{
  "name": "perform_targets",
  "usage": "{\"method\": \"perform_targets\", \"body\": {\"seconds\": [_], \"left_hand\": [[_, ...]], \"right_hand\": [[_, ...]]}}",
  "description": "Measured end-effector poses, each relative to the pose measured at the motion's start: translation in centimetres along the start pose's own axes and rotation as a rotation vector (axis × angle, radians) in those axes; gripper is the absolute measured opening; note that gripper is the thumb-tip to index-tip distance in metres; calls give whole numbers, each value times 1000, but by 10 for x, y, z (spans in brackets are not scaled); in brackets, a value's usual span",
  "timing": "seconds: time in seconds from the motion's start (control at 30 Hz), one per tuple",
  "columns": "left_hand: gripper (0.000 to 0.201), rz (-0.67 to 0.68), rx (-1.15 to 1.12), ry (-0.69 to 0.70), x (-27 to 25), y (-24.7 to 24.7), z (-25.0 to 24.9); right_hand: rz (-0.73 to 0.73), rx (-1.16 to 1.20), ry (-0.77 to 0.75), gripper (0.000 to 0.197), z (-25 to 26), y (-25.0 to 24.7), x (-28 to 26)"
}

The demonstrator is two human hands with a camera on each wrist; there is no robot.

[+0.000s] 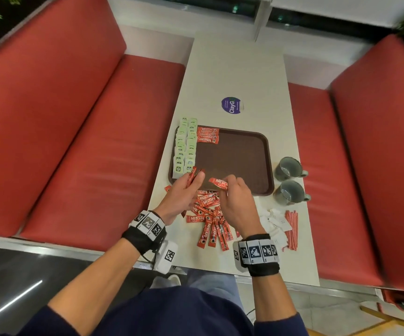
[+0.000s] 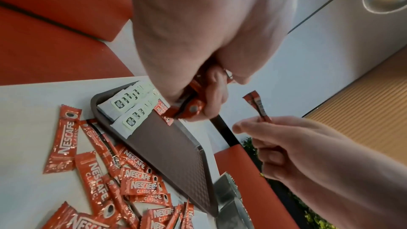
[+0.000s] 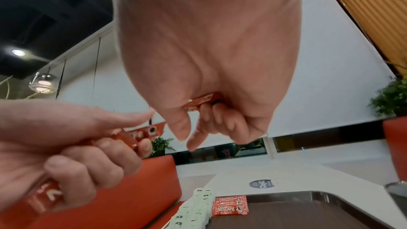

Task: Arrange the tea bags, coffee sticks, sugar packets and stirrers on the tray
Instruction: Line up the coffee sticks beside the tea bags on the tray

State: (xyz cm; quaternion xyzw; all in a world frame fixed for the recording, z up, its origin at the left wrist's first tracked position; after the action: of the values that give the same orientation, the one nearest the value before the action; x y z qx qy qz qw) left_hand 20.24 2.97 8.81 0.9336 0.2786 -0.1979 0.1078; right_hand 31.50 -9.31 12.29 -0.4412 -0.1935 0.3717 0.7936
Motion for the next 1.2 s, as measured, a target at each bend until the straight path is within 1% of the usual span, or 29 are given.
{"method": "perform_targets", "body": {"seconds": [0.1,0.13,0.2,0.27,0.3,0.37,0.43,0.5,0.57,0.63,0.7,0.73,0.8,0.87,0.93,1.0,1.03,1.2], "left_hand": [[42,-3,-23,36,-6,1,-14],[38,-5,-8,47,-8,1,-17],[23,-11,30,80,-9,2,-22],[16,-34,40,114,-10,0,-26],[16,-46,29,128,-9,-1,-27],[16,-68,18,144,-10,-4,-30],[12,-78,4,154,-12,-5,-31],[9,-86,-77,139,-13,-7,-31],[15,-96,-151,116,-15,-9,-30],[22,-111,-149,113,-12,-14,-26],[27,-126,-112,135,-8,-22,-23],[29,-136,-79,154,-6,-26,-22],[32,-162,11,203,-5,-32,-26],[34,-154,106,260,-5,-33,-33],[30,-72,246,294,-4,-24,-40],[27,13,404,320,0,-15,-41],[29,23,464,325,3,-15,-40],[40,57,578,312,11,-20,-42]], "right_hand": [[-1,-18,-55,22,8,-1,-1],[-11,-28,-76,25,13,-2,-2],[-9,-40,-123,33,22,-4,-4],[30,-2,-147,39,26,-2,-6],[56,74,-134,37,27,-1,-6],[80,303,-61,32,24,-2,-5],[11,507,0,27,19,-9,-4],[-59,714,65,19,9,-13,-5],[-106,896,126,12,1,-17,-6],[-147,945,148,9,-1,-22,-6],[-188,877,127,6,1,-29,-4],[-210,789,102,5,2,-33,-3],[-243,489,13,3,5,-41,1],[-190,227,-71,3,14,-42,5],[-80,102,-135,2,26,-38,10],[-32,63,-161,5,33,-38,14],[-22,72,-156,6,34,-39,16],[5,289,-85,10,24,-44,19]]}}
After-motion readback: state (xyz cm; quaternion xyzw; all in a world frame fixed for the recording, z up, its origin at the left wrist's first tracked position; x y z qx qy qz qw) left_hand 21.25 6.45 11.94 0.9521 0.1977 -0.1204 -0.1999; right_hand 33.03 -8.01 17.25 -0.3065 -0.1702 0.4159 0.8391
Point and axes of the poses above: each hand's wrist, its own x-axis towards the middle knuckle, its own y-axis out of the palm, z = x × y, the point moved 7 cm from there along x, towards the middle knuckle, and after that the axes turned 3 degrees about -y, right-handed, at the moved point
